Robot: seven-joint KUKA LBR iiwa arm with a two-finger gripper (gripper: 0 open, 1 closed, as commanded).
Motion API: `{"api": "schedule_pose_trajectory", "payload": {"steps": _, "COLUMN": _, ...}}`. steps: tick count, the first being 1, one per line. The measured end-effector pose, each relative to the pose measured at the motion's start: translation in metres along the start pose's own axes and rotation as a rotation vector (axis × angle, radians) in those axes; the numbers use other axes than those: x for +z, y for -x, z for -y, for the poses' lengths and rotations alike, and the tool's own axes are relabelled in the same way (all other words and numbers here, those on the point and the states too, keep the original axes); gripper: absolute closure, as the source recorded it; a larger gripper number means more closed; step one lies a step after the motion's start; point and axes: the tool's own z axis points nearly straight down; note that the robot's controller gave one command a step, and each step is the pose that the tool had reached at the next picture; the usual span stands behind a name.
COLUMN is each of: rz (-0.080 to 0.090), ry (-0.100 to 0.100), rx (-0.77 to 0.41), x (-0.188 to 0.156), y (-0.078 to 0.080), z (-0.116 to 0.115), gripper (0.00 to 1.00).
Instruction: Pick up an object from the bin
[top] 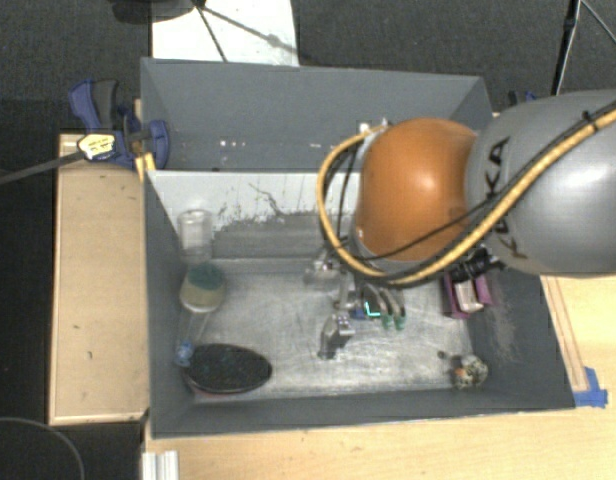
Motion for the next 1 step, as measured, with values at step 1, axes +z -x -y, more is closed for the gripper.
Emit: {"api": "schedule_pose_trajectory", "payload": {"steps": 1, "rz": -0.001, "ry": -0.001, "rx": 0.033, "x": 0.0929, "y": -0.0136, "z": 0.0190, "gripper": 0.00}}
